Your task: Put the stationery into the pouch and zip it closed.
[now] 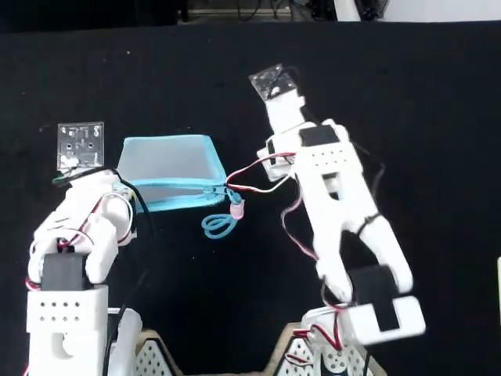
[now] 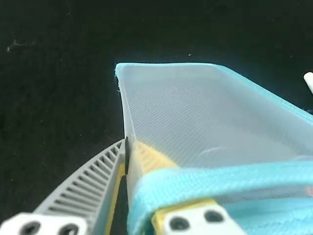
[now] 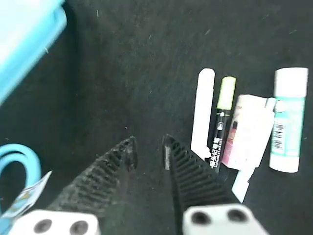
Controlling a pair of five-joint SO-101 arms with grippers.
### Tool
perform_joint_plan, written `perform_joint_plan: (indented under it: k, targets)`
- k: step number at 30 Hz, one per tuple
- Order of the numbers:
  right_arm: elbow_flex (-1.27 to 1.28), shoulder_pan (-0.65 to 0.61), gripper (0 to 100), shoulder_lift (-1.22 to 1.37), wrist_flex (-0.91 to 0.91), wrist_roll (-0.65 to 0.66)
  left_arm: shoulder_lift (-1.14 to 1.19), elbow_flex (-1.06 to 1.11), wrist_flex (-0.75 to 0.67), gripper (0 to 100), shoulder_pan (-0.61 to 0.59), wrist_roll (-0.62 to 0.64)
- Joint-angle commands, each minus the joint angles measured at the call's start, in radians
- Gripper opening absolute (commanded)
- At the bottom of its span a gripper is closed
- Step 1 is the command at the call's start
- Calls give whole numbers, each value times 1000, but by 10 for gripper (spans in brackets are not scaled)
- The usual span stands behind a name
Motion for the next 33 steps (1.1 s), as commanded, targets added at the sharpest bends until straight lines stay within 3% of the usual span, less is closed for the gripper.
perform_joint_plan:
  k: [1, 11, 19, 24, 33]
  targets:
    - [-154, 92, 81, 42, 44, 9, -17, 10, -41, 30, 18, 12]
    - [-504, 212, 81, 371, 218, 9, -15, 19, -48, 30, 18, 12]
    - [-776, 215, 83, 579, 321, 9, -17, 21, -44, 30, 13, 12]
    - [-905, 224, 161, 654, 400, 9, -17, 21, -44, 30, 13, 12]
    - [-1081, 235, 142, 849, 404, 11, -17, 21, -44, 30, 13, 12]
